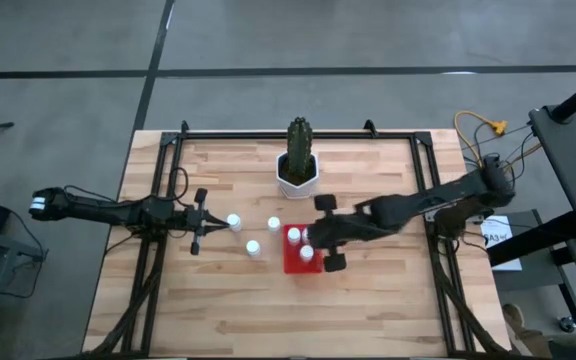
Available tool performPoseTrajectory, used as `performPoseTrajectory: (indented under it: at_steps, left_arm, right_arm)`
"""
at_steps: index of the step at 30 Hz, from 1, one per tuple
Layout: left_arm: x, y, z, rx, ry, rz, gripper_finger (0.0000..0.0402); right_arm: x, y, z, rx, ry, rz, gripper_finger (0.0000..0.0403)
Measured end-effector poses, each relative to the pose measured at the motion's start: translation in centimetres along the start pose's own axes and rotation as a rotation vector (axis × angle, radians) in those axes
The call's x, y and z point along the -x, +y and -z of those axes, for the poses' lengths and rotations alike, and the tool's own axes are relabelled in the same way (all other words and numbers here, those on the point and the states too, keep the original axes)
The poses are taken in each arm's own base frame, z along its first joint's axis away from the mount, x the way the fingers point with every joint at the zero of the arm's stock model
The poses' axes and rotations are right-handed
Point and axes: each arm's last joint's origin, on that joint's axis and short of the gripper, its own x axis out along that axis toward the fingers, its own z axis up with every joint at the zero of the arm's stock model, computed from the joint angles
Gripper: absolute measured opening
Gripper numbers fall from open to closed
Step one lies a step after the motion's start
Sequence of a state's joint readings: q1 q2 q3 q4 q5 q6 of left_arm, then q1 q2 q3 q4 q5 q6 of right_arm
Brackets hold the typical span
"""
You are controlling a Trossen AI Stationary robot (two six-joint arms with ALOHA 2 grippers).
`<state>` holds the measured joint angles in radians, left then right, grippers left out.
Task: Pick and place pill bottles into a basket
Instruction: Put the white pill bottle into the red bin
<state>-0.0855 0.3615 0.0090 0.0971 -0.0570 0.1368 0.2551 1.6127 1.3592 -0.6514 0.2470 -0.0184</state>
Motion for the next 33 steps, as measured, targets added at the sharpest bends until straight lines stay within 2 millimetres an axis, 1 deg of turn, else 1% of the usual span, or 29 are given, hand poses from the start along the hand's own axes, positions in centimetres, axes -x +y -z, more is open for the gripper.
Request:
performPoseTrajectory:
  at_steps: [3, 9, 13, 18, 21, 26, 33]
  left_arm:
    - [0.0, 0.0, 0.0, 0.000, -0.003, 0.000, 0.0003]
    - [0.0, 0.0, 0.0, 0.000, -0.002, -0.001, 0.0003]
    - [0.0, 0.0, 0.0, 0.001, -0.002, 0.000, 0.0003]
    - [0.0, 0.0, -0.3, 0.002, -0.035, -0.005, 0.0003]
    - [0.1, 0.1, -0.8, 0.005, -0.087, -0.012, 0.0003]
    - [0.1, 0.2, -1.3, 0.008, -0.139, -0.019, 0.0003]
    - [0.1, 0.2, -1.3, 0.009, -0.139, -0.019, 0.0003]
  right_arm:
    - [1.6, 0.1, 1.6, -0.022, -0.147, -0.008, 0.0008]
    - [4.5, -0.5, 5.5, -0.035, -0.396, 0.002, 0.0009]
    - [6.5, -1.0, 8.3, -0.052, -0.501, 0.008, 0.0008]
    - [8.0, -1.4, 11.6, -0.070, -0.587, 0.013, 0.0009]
    - [8.1, -1.4, 13.6, -0.082, -0.631, 0.015, 0.0008]
    - [7.4, -1.2, 16.5, -0.063, -0.673, 0.027, 0.0008]
    - [6.2, -0.9, 19.4, -0.067, -0.784, 0.044, 0.0008]
